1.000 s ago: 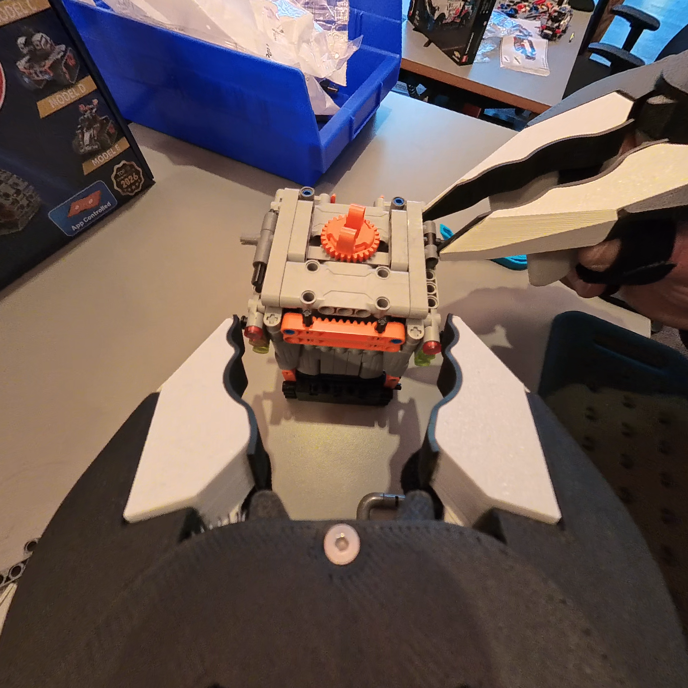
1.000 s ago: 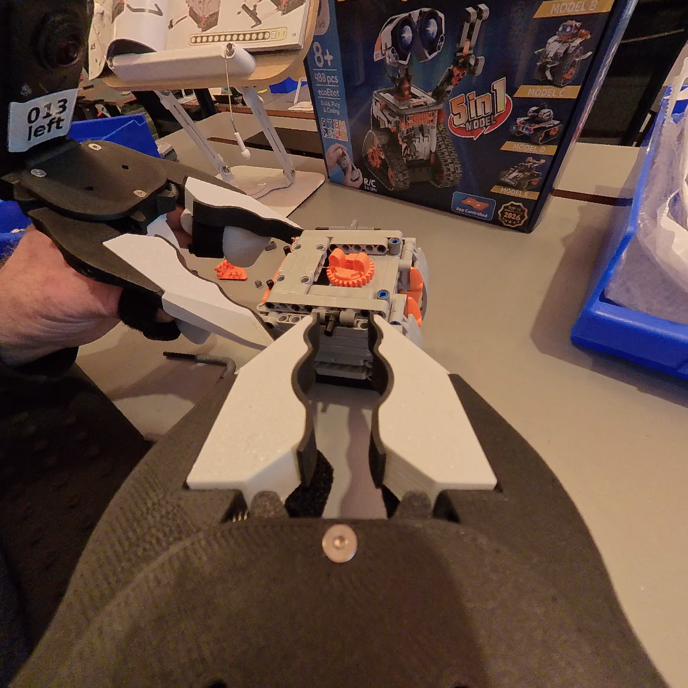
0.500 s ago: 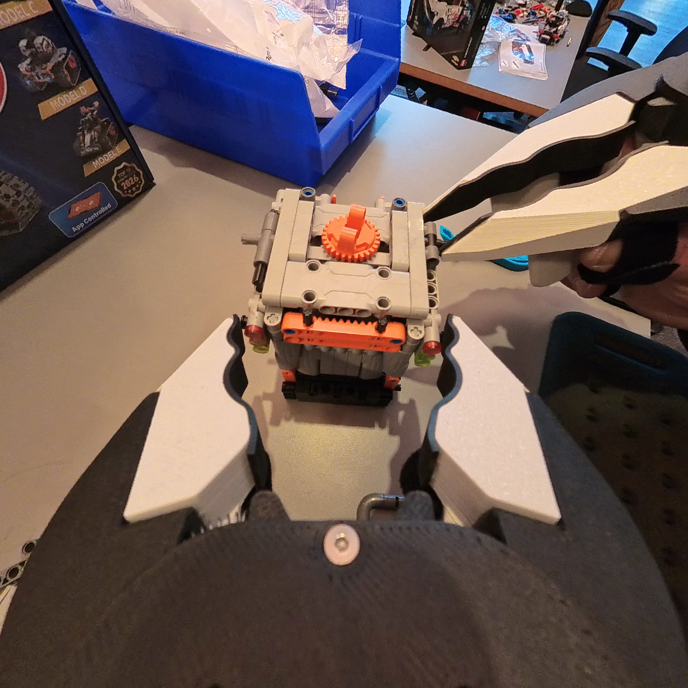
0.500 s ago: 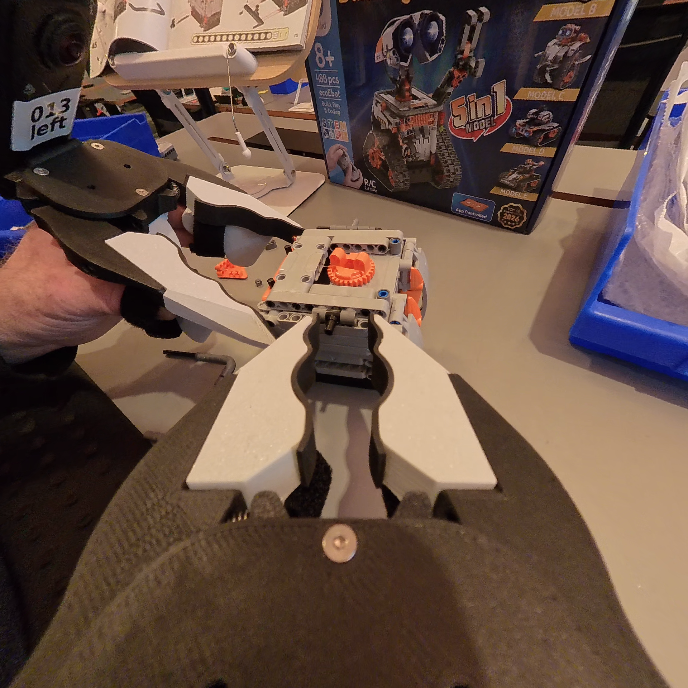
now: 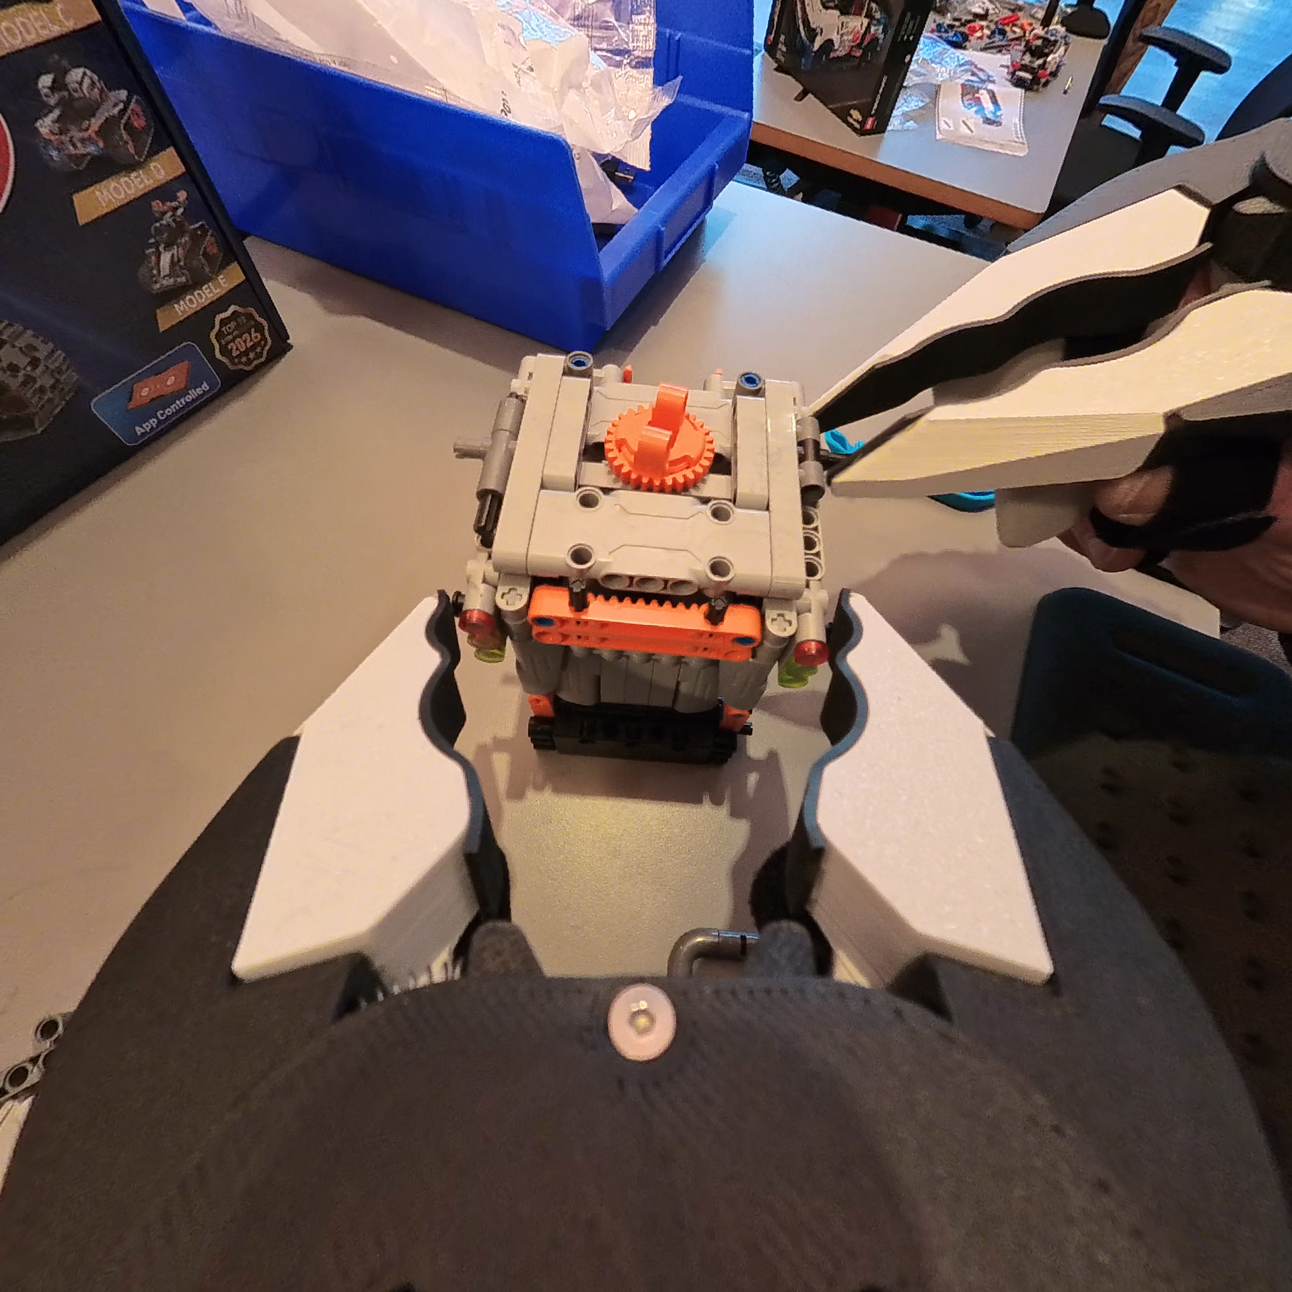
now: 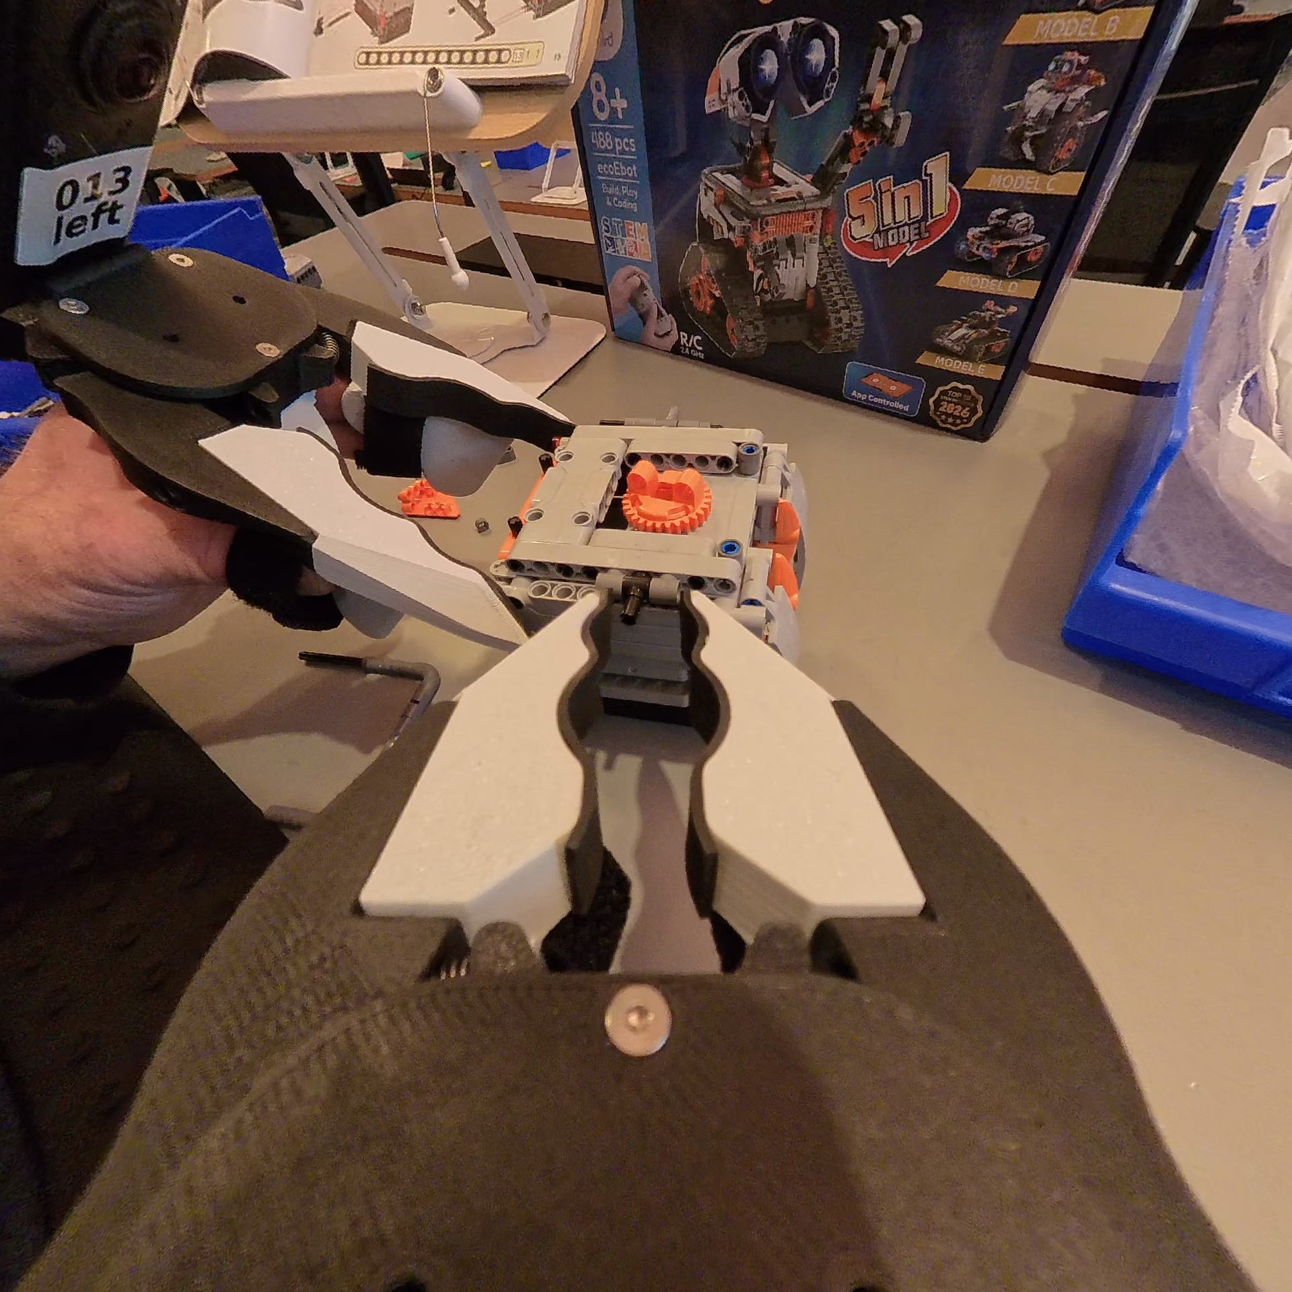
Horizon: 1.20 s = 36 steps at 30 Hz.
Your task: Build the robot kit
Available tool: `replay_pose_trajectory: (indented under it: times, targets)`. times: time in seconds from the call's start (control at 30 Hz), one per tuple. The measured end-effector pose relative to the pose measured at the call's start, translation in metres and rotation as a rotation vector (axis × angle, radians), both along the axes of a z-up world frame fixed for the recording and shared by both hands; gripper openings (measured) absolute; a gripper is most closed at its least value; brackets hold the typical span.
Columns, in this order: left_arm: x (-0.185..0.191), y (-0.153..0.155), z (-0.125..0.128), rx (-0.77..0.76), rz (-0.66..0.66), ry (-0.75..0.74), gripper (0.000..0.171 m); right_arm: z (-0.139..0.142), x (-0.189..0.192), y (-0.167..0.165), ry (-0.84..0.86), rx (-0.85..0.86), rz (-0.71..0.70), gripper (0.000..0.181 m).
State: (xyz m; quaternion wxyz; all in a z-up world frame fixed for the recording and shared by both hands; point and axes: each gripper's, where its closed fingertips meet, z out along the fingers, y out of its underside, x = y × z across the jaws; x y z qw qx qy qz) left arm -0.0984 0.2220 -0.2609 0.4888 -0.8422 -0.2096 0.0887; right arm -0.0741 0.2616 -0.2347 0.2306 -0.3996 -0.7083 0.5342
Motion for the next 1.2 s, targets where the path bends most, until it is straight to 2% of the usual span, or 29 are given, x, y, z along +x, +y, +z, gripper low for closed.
replay_pose_trajectory:
  times: [1.2]
  targets:
    - [-0.0001, 0.0018, 0.0001, -0.007, 0.025, -0.005, 0.104, -0.0005, -0.005, 0.0001, 0.01, 0.024, -0.03, 0.023]
